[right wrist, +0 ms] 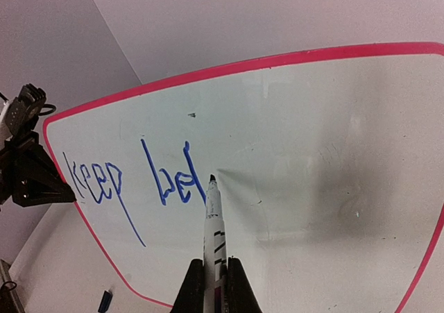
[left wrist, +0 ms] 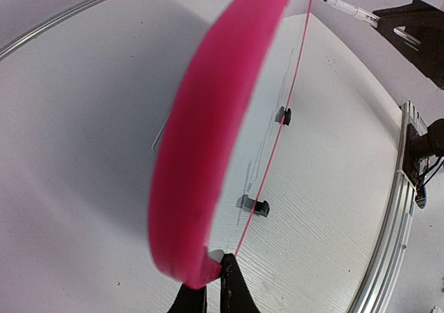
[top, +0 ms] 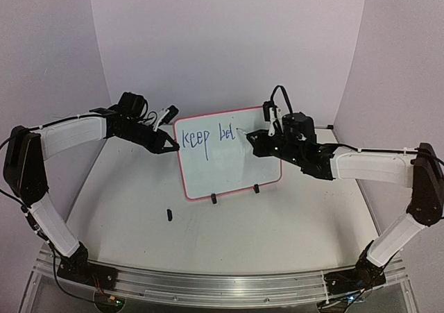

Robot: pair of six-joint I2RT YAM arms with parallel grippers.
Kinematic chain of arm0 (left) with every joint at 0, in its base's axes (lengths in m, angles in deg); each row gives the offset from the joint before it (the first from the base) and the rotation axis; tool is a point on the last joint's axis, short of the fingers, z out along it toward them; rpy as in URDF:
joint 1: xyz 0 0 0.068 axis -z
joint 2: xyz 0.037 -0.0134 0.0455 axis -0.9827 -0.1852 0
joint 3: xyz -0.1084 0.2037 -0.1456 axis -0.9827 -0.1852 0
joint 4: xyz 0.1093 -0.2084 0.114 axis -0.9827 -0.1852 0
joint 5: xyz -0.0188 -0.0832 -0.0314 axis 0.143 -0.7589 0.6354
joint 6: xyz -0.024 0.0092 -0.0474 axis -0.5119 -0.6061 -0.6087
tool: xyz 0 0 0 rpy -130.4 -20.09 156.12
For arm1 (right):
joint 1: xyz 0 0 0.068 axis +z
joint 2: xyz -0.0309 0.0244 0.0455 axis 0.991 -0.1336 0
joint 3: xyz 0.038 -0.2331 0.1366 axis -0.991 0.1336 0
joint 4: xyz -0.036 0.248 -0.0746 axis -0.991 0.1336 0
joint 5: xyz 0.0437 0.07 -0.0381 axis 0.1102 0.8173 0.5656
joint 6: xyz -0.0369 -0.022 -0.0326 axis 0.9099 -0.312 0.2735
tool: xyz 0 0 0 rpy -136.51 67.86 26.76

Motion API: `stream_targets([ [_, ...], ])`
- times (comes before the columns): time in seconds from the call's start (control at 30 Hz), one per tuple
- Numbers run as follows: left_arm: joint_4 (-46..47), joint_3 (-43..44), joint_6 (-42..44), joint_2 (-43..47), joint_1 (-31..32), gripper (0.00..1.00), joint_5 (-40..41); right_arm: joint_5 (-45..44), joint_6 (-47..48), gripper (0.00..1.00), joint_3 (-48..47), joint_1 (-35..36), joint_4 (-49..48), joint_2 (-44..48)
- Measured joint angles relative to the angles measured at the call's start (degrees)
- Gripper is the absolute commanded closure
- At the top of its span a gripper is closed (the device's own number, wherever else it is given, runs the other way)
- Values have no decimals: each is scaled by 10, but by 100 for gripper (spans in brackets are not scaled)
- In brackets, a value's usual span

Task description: Write a sentence on the whiteboard

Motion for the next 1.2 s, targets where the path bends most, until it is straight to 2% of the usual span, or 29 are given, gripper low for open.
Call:
stream_targets([
  [0.77,4,0,0,0,4,100,1,-15,-3,100,-11,0,16,-11],
  [1.2,5,0,0,0,5,100,3,-8,-30,100,29,0,20,-8],
])
